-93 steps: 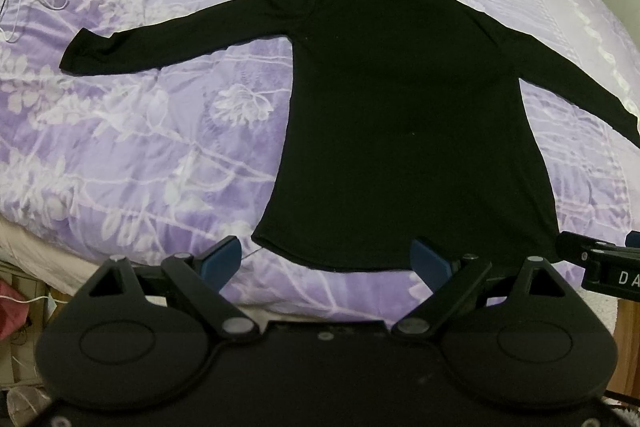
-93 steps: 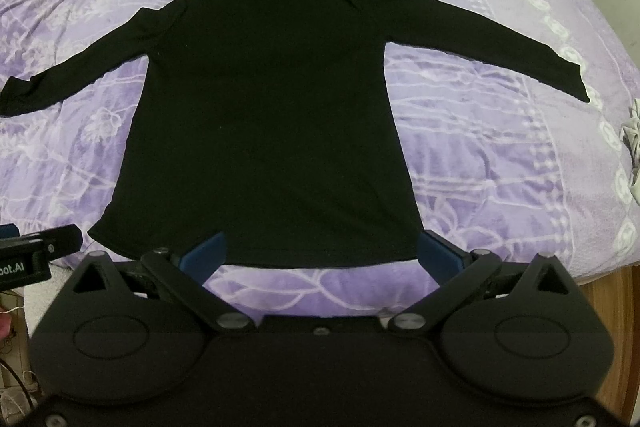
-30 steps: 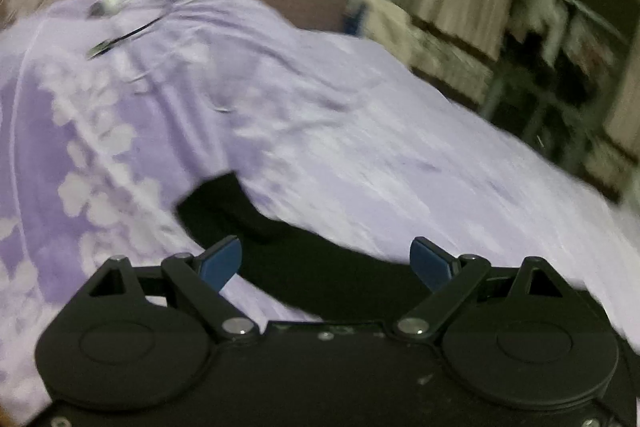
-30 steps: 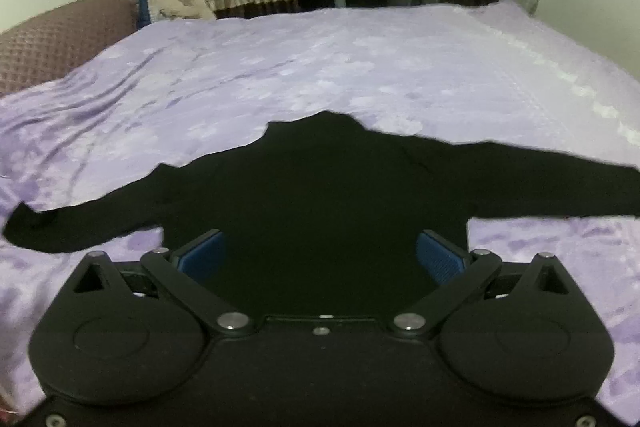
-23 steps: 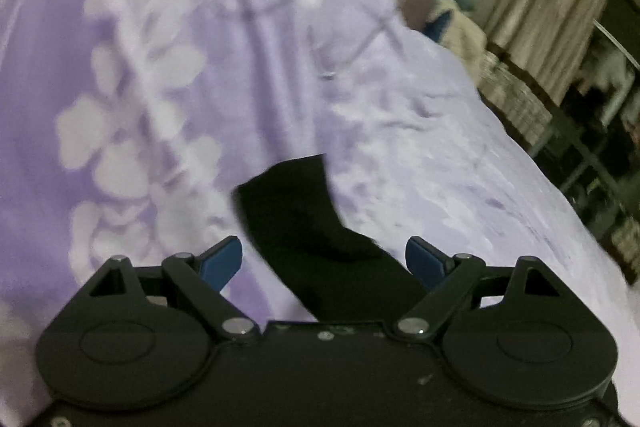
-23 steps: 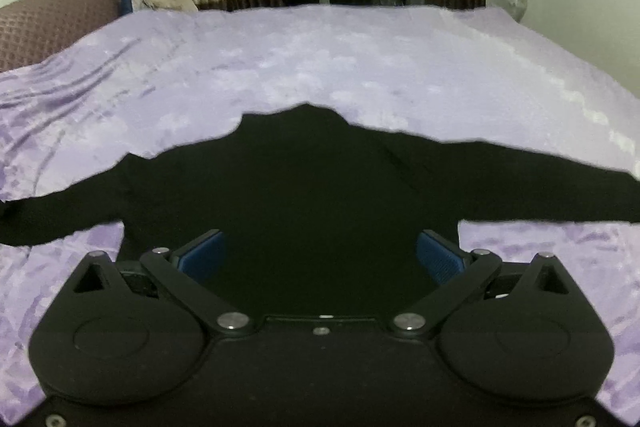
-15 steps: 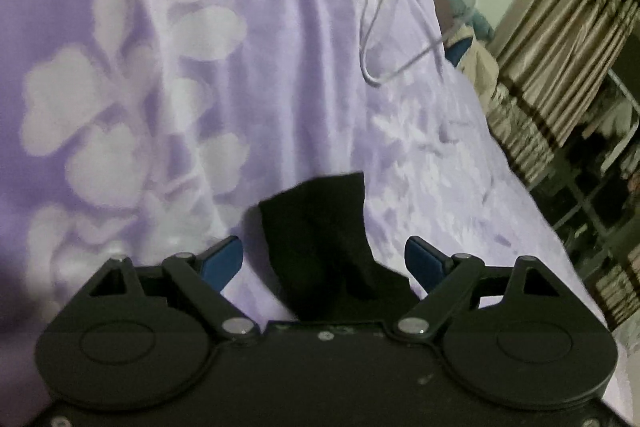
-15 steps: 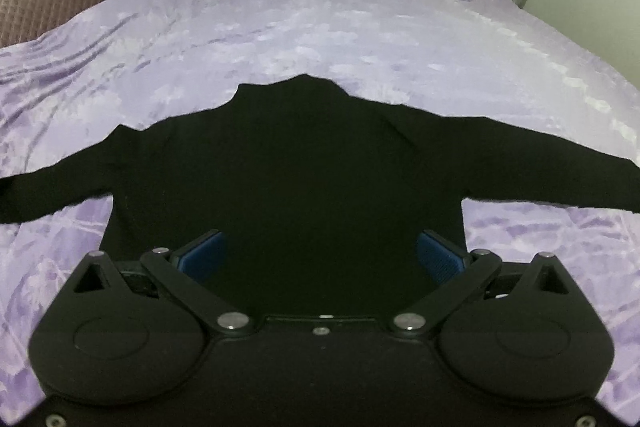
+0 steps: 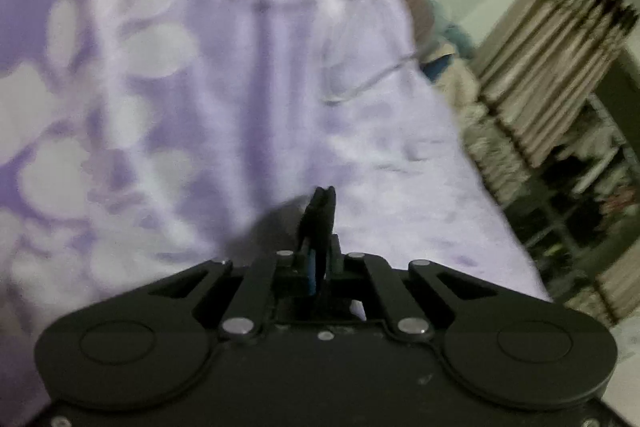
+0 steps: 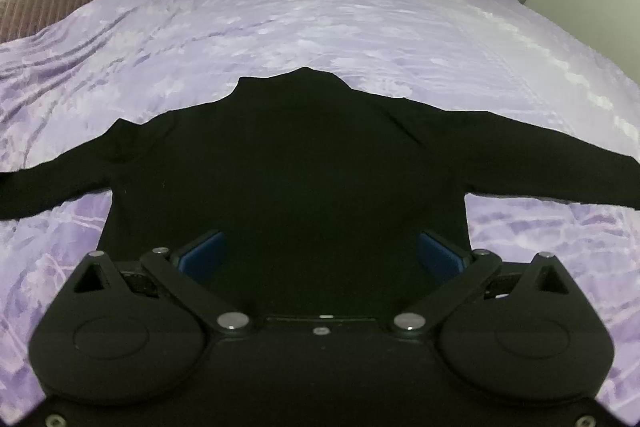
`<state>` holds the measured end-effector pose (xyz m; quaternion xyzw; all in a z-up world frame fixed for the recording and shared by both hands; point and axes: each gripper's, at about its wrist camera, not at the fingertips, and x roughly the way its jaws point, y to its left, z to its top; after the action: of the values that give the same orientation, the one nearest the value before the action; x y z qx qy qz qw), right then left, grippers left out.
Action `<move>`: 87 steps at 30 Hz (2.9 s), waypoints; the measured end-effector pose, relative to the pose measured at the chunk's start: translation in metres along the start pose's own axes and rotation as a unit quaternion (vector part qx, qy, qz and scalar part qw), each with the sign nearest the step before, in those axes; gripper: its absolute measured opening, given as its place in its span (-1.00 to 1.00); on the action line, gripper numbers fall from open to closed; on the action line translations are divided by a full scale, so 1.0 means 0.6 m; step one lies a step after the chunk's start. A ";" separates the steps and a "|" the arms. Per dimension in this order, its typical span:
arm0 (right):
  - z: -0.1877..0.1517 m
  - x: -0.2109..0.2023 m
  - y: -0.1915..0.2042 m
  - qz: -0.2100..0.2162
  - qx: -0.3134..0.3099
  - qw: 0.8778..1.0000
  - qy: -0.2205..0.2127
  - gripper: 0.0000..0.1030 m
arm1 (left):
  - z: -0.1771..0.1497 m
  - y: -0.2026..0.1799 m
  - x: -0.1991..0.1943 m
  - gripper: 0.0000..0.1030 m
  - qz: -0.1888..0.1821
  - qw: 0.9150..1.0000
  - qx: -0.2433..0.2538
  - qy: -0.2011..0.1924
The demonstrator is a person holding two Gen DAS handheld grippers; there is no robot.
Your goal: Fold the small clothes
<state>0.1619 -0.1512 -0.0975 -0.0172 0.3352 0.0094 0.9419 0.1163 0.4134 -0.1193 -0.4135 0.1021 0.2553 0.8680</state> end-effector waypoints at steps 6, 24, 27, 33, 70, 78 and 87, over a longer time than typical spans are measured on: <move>-0.001 0.007 -0.027 0.002 0.026 1.000 0.002 0.90 | -0.057 -0.159 -0.054 -0.98 -0.159 0.986 0.018 0.043; 0.005 -0.003 -0.189 0.021 0.123 0.992 -0.023 0.78 | -0.434 -0.519 -0.108 0.43 -0.329 0.894 0.157 0.261; 0.022 0.048 -0.209 0.075 0.163 0.984 -0.006 0.31 | -0.388 -0.444 -0.083 0.43 -0.249 0.924 0.153 0.246; 0.057 0.170 -0.210 0.131 0.254 0.958 0.020 -0.04 | -0.334 -0.343 -0.044 0.43 -0.155 0.946 0.166 0.233; 0.048 0.191 -0.296 -0.014 0.329 0.942 -0.064 -0.21 | -0.426 -0.365 0.095 0.44 -0.084 0.913 0.250 0.311; 0.112 0.279 -0.290 0.041 0.255 0.966 -0.027 -0.19 | -0.431 -0.370 0.095 0.44 -0.086 0.909 0.266 0.311; 0.122 0.274 -0.283 0.038 0.218 0.974 -0.058 -1.00 | -0.437 -0.373 0.102 0.45 -0.086 0.904 0.278 0.313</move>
<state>0.3408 -0.3168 -0.1402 0.2016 0.2748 -0.0269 0.9397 0.2955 0.1153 -0.1610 -0.2210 0.3993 -0.0019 0.8898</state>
